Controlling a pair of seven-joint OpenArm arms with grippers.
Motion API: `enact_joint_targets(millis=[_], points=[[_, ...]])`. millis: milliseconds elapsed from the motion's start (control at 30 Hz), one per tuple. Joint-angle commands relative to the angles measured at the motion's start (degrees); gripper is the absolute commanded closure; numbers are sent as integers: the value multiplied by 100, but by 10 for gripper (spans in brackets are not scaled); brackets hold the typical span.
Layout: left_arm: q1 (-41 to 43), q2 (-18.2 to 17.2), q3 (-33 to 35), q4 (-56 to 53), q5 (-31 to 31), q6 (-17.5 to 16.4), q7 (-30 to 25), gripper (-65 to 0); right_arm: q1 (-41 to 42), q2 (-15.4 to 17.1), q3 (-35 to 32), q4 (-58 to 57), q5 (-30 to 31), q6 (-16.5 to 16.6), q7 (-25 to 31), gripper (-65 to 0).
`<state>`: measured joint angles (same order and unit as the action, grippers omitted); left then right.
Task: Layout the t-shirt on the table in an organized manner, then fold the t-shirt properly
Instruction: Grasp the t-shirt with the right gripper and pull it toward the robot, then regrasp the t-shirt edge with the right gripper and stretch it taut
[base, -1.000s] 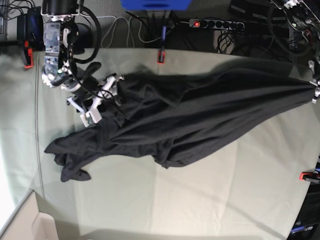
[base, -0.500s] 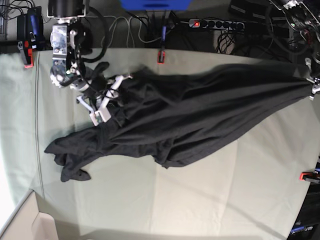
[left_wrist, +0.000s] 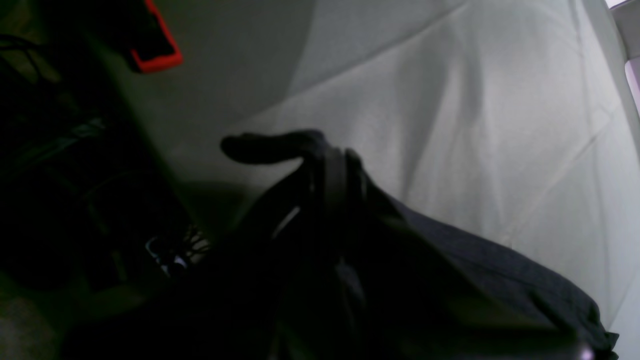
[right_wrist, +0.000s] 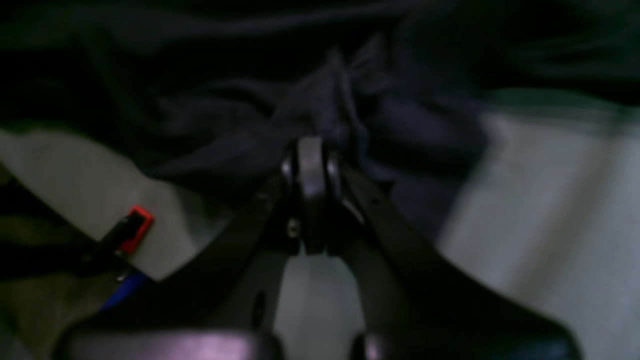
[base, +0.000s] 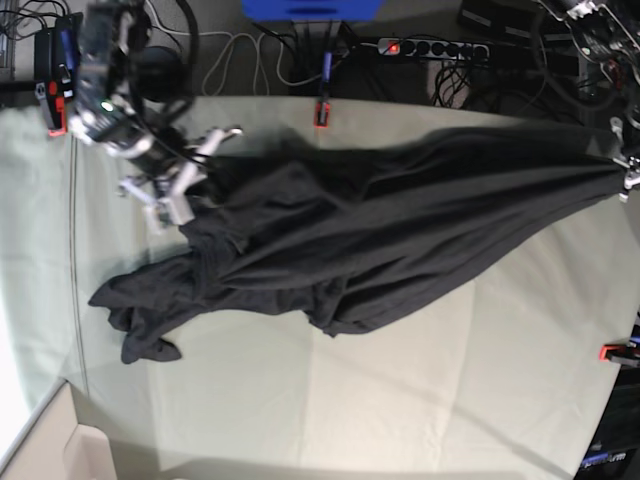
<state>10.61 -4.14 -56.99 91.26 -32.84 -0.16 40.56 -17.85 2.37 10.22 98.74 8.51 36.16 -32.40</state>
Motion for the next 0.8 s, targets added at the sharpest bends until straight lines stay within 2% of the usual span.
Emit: enact_joint_targets(millis=[0, 200, 267, 367, 400, 733, 767], points=[[-19, -109, -28, 135, -26, -14, -113, -2, -101, -22, 108, 232, 67, 19, 97, 0], [-19, -109, -28, 144, -26, -14, -113, -2, -840, -83, 952, 592, 85, 28, 115, 0], [-19, -109, -28, 144, -26, -14, -113, -2, -1112, -136, 1198, 557, 278, 37, 115, 0], [-19, -109, -28, 144, -35, -14, -113, -2, -1464, -206, 1585, 557, 727, 379, 115, 0], [-19, -109, -28, 144, -35, -14, -113, -2, -1525, -242, 1655, 557, 806, 384, 115, 0], [-19, -109, -28, 144, -35, -14, -113, -2, -1086, -233, 1339, 610, 815, 384, 45, 0], [-19, -109, -28, 144, -35, -14, -113, -2, -1024, -233, 1295, 610, 815, 384, 45, -21]])
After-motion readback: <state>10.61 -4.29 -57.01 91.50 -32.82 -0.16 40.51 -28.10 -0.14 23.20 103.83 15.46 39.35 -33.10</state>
